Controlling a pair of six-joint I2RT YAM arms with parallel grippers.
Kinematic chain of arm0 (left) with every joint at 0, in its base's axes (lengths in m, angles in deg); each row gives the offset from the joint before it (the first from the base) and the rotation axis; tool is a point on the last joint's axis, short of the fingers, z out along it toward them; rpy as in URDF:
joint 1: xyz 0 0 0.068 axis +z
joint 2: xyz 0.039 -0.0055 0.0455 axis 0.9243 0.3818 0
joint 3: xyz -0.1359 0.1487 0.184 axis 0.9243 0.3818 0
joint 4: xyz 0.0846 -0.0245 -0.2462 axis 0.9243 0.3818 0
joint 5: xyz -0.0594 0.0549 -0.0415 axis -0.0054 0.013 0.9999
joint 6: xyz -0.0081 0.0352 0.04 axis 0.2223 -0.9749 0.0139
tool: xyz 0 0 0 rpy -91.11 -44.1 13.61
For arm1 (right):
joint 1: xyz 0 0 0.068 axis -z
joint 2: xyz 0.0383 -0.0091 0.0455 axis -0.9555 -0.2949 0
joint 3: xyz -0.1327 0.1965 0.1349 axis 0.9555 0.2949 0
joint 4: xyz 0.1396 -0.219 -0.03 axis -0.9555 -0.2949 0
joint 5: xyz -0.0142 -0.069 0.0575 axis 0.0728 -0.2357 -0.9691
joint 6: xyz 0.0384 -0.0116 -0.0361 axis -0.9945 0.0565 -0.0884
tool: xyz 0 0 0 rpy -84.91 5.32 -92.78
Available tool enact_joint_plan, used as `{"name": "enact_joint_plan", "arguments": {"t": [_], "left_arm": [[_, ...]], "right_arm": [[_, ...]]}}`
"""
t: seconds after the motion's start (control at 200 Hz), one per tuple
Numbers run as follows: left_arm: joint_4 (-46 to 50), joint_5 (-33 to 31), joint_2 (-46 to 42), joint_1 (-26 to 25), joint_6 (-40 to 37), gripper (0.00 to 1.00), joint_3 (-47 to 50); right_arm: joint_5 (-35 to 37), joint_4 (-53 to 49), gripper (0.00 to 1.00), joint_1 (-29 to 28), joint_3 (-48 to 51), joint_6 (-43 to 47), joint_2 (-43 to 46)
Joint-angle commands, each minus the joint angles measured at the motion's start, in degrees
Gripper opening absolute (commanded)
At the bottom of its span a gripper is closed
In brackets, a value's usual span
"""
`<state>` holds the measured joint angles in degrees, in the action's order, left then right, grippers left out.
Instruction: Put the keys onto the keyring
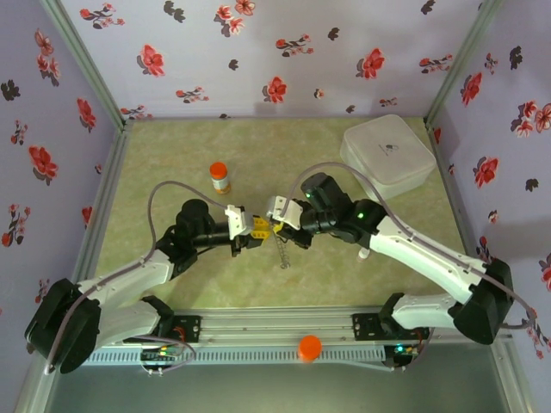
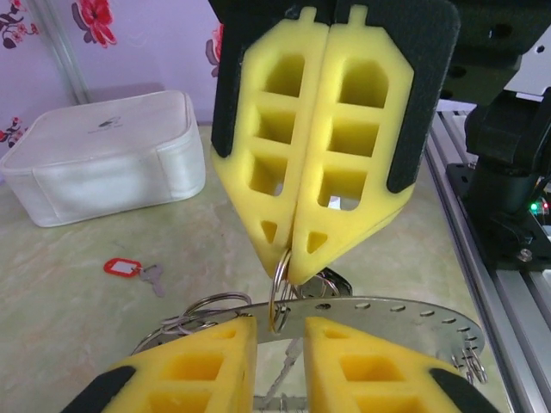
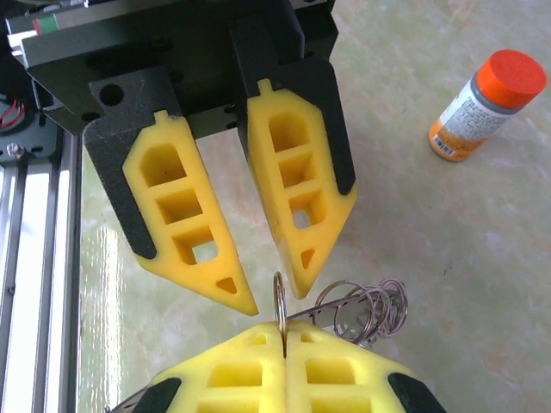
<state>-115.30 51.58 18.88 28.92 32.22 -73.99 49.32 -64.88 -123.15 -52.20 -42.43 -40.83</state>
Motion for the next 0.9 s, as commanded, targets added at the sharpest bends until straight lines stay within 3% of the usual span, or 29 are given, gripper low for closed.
{"name": "enact_joint_plan", "arguments": {"t": [0.0,0.14,0.315,0.51,0.695,0.895], "left_arm": [[1.5,-0.4,-0.6,-0.4,-1.7,0.20,-1.3],[1.4,-0.3,-0.9,-0.4,-1.6,0.17,-1.2],[1.5,0.2,-1.2,-0.4,-1.7,0.00,-1.1],[-2.7,1.9,-1.5,-0.4,0.4,0.00,0.1],[-14.0,3.9,-0.5,-0.4,5.7,0.00,2.6],[-18.3,4.5,0.5,-0.4,7.7,0.00,3.4]], "right_arm": [[1.3,-4.1,0.00,-1.3,-3.3,3.4,-1.7],[0.2,-3.6,0.00,-2.0,-5.0,3.5,-3.3],[-0.5,-2.8,0.00,-2.3,-5.1,2.8,-3.0],[-2.5,5.7,0.24,-0.5,2.0,-1.3,3.8],[-6.6,14.4,0.30,2.1,8.9,-8.5,9.2],[-8.2,19.2,0.30,2.2,13.0,-12.6,11.1]]}}
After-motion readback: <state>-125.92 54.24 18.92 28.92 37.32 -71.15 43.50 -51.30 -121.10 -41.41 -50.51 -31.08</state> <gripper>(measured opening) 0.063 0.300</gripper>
